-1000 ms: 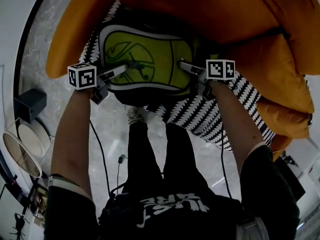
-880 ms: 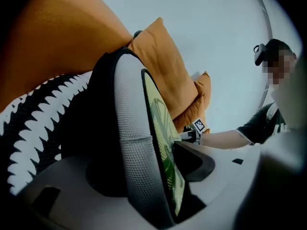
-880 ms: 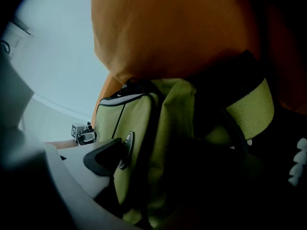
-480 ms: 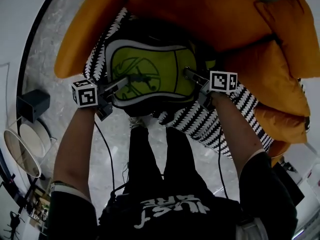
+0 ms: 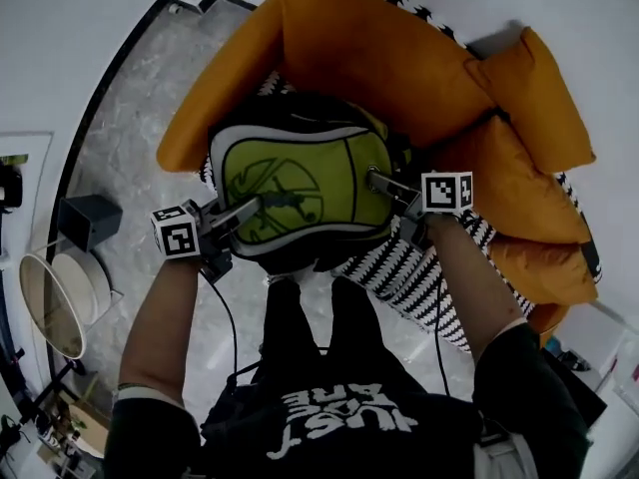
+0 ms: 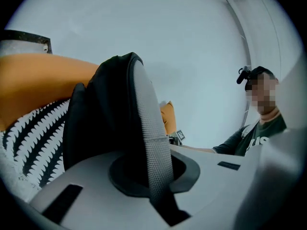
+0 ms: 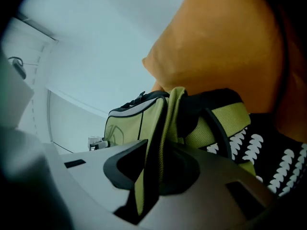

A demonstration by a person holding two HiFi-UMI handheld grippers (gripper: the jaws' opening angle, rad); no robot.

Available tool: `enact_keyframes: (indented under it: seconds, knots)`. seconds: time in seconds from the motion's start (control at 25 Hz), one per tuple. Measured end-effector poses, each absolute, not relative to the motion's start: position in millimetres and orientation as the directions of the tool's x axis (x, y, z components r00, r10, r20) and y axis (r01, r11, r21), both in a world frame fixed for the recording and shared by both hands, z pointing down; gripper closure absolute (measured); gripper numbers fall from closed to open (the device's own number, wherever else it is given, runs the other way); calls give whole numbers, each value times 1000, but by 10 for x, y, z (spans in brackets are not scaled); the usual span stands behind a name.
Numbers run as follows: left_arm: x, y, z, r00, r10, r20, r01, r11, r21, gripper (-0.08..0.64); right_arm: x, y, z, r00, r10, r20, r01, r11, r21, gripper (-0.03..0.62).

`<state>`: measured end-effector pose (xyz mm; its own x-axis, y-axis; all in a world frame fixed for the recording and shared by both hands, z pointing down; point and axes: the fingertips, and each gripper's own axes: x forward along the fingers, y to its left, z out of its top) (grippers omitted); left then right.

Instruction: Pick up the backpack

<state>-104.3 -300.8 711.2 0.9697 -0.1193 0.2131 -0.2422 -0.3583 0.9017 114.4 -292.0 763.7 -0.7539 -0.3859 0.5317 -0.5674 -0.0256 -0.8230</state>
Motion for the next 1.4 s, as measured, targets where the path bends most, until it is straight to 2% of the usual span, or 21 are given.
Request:
enact_keyframes:
  seconds: [0.92, 1.4]
  knots:
    - [-1494, -3559, 3411, 965, -262, 16, -191, -660, 726, 526, 718, -3845, 3779, -813, -476, 336, -527, 353, -773, 509]
    - [-1490, -3474, 3021, 955, -297, -3, -259, -837, 483, 526, 724, -3866, 3376, -848, -511, 143, -464, 585, -665, 509]
